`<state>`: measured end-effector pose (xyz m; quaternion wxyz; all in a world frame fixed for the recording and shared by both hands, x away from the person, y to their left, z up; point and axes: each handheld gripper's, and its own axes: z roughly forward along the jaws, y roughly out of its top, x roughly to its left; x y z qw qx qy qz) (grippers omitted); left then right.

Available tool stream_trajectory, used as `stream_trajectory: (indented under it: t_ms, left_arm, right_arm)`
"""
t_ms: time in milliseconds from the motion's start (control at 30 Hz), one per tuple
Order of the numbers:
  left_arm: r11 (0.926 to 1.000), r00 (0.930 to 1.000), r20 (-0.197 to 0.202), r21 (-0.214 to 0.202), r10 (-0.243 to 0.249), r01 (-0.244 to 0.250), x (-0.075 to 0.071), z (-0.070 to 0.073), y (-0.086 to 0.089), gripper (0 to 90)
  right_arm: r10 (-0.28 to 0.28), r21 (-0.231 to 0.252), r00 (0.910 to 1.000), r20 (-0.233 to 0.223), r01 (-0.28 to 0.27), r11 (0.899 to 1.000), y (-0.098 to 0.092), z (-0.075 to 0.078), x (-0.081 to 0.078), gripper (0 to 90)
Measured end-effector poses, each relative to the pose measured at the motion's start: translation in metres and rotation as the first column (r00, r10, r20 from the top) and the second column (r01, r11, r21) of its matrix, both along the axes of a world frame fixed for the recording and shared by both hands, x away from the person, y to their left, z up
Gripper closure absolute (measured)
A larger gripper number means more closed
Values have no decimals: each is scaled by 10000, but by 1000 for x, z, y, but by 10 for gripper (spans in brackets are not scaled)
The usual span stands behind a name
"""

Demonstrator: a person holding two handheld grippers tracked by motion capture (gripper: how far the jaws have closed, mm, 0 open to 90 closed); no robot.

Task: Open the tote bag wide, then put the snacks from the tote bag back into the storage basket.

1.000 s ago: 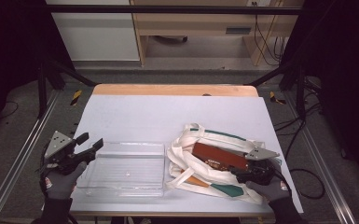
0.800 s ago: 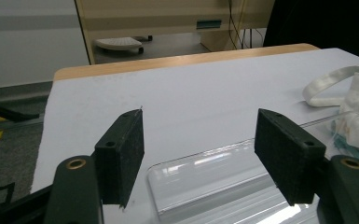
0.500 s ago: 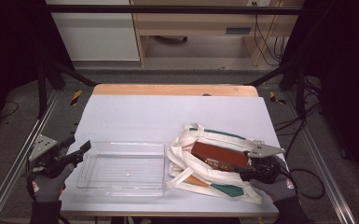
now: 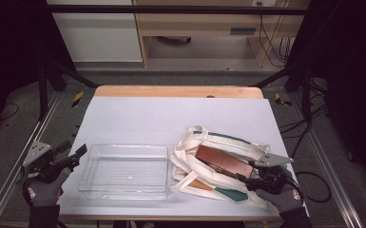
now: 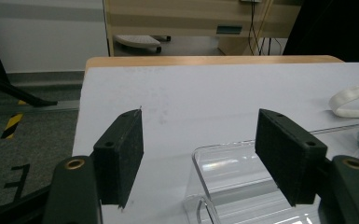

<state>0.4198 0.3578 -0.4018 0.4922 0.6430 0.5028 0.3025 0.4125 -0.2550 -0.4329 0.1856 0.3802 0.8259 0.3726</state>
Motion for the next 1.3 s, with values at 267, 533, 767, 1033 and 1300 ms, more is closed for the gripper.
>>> stream_trajectory:
  t_ms: [267,533,767,1033,1300]
  left_arm:
    - [9999,10000,44,-99,40,-40,-1,-1,4,320]
    - [9998,10000,42,-197,64,-63,-2,-1,8,316]
    - [9997,9999,64,-207,153,-152,-3,-1,10,314]
    - [9998,9999,43,-149,131,-131,-3,-1,9,310]
    - [9998,9999,-54,-169,127,-128,-1,-3,11,308]
  right_arm:
    - [449,-324,9962,751,-425,9986,11,12,-1,263]
    - [1130,-492,9919,583,-1102,9927,45,28,24,230]
    - [1386,-1058,9903,-92,-1388,9847,55,14,42,222]
    - [1588,-1701,9822,-1001,-1741,9699,63,-3,56,248]
    - [1594,-1790,9784,-1318,-1817,9669,63,-9,65,343]
